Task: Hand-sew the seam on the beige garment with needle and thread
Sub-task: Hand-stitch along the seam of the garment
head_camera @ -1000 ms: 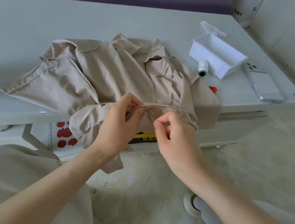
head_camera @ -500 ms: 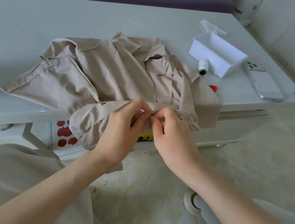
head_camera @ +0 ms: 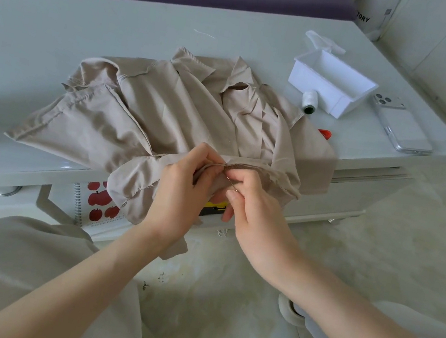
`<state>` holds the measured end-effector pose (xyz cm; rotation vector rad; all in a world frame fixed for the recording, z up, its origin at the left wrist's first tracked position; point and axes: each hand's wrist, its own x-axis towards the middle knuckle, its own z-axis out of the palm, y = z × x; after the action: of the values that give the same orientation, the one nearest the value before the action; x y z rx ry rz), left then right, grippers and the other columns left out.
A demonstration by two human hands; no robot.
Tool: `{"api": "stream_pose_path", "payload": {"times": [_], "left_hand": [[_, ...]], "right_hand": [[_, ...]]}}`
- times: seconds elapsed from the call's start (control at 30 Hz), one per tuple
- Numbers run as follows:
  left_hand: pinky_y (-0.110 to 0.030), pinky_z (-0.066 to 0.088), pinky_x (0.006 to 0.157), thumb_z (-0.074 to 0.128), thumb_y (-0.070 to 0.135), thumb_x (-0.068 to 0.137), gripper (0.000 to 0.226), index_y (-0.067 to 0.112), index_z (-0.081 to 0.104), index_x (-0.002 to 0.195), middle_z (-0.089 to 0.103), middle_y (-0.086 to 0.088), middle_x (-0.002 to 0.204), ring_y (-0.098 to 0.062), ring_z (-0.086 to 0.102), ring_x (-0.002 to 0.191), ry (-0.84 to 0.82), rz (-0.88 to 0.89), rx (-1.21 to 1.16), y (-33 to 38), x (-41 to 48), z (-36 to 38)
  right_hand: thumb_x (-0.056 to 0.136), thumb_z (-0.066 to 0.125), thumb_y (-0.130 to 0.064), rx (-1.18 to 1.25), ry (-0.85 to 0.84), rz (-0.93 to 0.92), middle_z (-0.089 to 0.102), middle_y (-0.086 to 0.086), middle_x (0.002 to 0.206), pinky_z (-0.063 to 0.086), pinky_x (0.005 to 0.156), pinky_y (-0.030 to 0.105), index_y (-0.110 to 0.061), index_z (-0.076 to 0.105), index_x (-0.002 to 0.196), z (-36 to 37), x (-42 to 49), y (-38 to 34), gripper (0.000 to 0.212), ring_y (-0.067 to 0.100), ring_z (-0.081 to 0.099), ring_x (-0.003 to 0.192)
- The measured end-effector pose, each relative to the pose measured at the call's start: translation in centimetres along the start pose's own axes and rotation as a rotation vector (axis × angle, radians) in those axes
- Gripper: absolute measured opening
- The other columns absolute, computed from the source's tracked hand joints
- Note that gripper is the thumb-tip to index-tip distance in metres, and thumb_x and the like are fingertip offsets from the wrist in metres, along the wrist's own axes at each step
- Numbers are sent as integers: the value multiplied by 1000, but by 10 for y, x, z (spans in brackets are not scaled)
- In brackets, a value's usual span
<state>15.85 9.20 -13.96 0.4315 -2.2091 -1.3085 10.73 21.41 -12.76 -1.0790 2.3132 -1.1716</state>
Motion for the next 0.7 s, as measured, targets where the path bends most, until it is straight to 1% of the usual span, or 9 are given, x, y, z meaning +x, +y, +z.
{"api": "stream_pose_path", "payload": {"times": [0.1, 0.13, 0.17, 0.23, 0.33, 0.43, 0.5, 0.6, 0.7], "left_hand": [[-9, 39, 58, 54, 4, 94, 13, 14, 57, 86, 60, 11, 69, -8, 54, 66, 10, -1, 26, 0, 0, 1], [-9, 39, 58, 54, 5, 94, 14, 16, 56, 86, 60, 10, 69, -9, 54, 66, 10, -3, 30, 1, -1, 2], [-10, 39, 57, 54, 5, 94, 15, 17, 56, 85, 60, 10, 68, -9, 53, 66, 4, -6, 32, 1, -2, 2], [-10, 37, 54, 55, 3, 93, 16, 16, 57, 83, 58, 9, 64, -7, 51, 61, -18, -3, 30, 1, -4, 4], [-11, 37, 52, 55, 2, 92, 17, 16, 58, 82, 58, 7, 62, -5, 50, 55, -35, -10, 9, 0, -5, 5], [-14, 43, 53, 59, 6, 91, 13, 14, 63, 82, 63, 4, 66, -9, 58, 63, 36, -55, -13, 2, -3, 4], [-15, 48, 58, 62, 8, 90, 12, 17, 66, 83, 67, 6, 71, -5, 62, 67, 65, -107, -40, 4, -1, 3], [-21, 54, 61, 63, 11, 88, 14, 22, 67, 80, 69, 13, 75, -1, 65, 68, 46, -184, -91, 6, 0, 2], [-14, 50, 56, 61, 7, 87, 21, 25, 65, 76, 68, 8, 68, 0, 62, 64, 86, -204, -97, 7, 2, 2]], "right_hand": [[101, 38, -16, -7, 10, 33, 65, 6, 84, 43, 64, 18, -15, 43, 104, -4, 0, 4, 6, 11, 57, 74], [101, 39, -17, -1, 23, 52, 66, 7, 83, 43, 63, 22, -17, 42, 98, -4, 1, 5, 4, 12, 58, 71], [101, 39, -18, 3, 36, 69, 66, 7, 82, 44, 61, 24, -19, 41, 94, -4, 2, 6, 7, 13, 59, 69], [100, 41, -19, 10, 56, 106, 64, 3, 81, 44, 60, 26, -20, 41, 90, -2, 7, 7, 11, 13, 58, 65], [100, 40, -20, 24, 68, 144, 65, 3, 84, 42, 58, 27, -18, 44, 90, 1, 13, 5, 11, 11, 54, 61], [101, 38, -22, 23, 45, 139, 66, 7, 83, 40, 54, 29, -15, 44, 95, 3, 14, 3, 11, 12, 51, 58], [102, 37, -23, -2, 26, 135, 65, 9, 81, 43, 53, 36, -15, 44, 97, 3, 13, 3, 12, 15, 52, 57], [101, 35, -23, -106, 16, 103, 65, 7, 76, 48, 55, 43, -12, 47, 100, 0, 12, 7, 16, 20, 57, 58], [101, 35, -23, -251, -13, 31, 63, 4, 70, 49, 56, 42, -13, 50, 101, 0, 7, 15, 19, 19, 57, 57]]}}
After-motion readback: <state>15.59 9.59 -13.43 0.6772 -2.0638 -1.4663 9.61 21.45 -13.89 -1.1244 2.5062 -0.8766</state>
